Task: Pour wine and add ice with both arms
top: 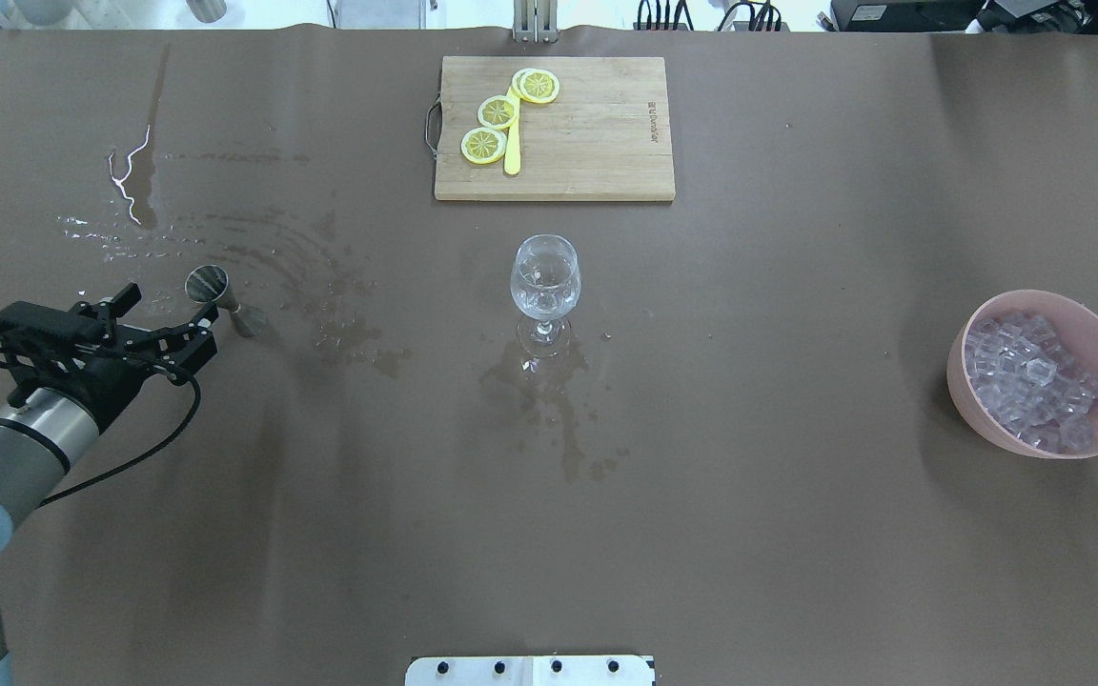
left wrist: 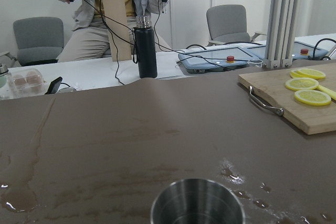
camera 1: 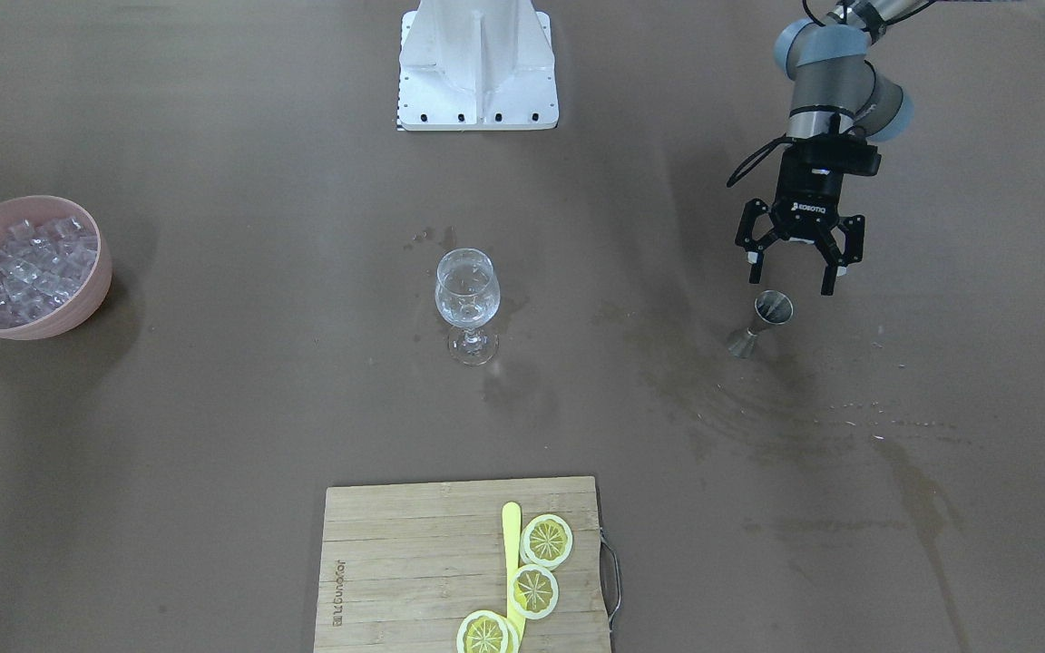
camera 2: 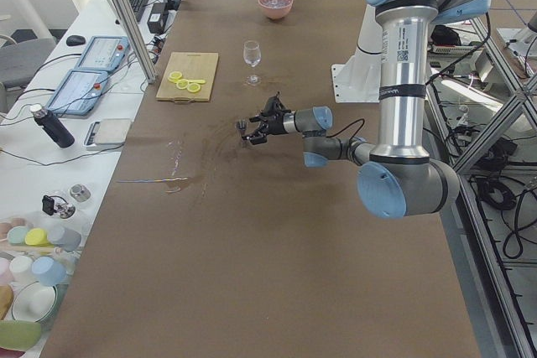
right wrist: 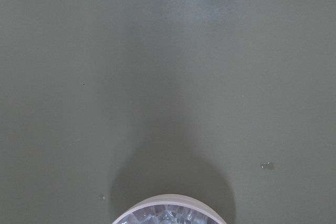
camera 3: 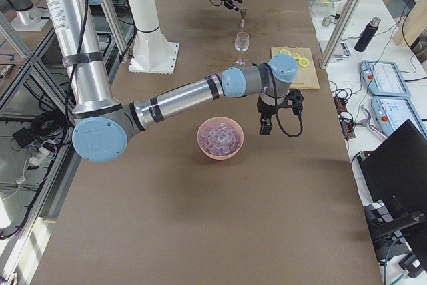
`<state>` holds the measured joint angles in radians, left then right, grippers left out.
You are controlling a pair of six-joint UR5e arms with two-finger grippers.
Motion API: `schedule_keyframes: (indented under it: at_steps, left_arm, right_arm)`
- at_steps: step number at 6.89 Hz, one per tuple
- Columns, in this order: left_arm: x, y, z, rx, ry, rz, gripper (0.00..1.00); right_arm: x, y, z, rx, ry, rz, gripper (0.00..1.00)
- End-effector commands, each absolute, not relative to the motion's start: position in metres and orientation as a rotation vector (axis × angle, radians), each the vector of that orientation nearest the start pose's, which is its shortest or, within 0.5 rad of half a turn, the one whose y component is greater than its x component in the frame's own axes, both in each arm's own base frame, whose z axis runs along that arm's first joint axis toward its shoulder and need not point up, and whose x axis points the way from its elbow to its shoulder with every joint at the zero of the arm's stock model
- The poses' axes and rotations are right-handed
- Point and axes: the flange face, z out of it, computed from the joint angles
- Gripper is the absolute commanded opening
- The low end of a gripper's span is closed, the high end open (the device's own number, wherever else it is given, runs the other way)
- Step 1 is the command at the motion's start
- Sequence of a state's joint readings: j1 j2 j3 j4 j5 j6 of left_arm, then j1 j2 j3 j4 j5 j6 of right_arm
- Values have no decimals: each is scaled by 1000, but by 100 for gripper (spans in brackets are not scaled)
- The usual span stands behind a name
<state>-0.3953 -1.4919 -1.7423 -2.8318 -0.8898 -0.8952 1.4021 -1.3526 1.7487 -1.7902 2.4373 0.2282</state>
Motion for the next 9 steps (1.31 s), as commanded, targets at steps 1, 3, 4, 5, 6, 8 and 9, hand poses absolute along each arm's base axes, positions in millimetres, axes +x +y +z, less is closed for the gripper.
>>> schedule_keyframes:
  at_steps: [1, 3, 4, 5, 6, 8, 9]
  left_arm:
    - [297, -382, 450, 1071, 848, -189, 98]
    - [239, -427, 447, 881, 874, -131, 98]
    - [201, -455, 442, 759, 903, -127, 97]
    - [163, -493, 417, 614, 960, -131, 97]
    - [146, -511, 404, 527, 975, -144, 97]
    - [143, -512, 410, 460, 990, -138, 97]
    - [136, -513, 409, 438, 997, -144, 97]
  right_arm:
    - [-40, -561, 470, 2, -876, -32, 100]
    - [-56, -537, 450, 38, -862, -85, 100]
    - [-67, -521, 458, 17, -845, -93, 100]
    - [-74, -514, 455, 7, -850, -65, 100]
    - [-81, -495, 457, 5, -851, -58, 100]
    - [-96, -465, 488, 7, -835, -10, 100]
    - [-113, -447, 507, 14, -812, 34, 100]
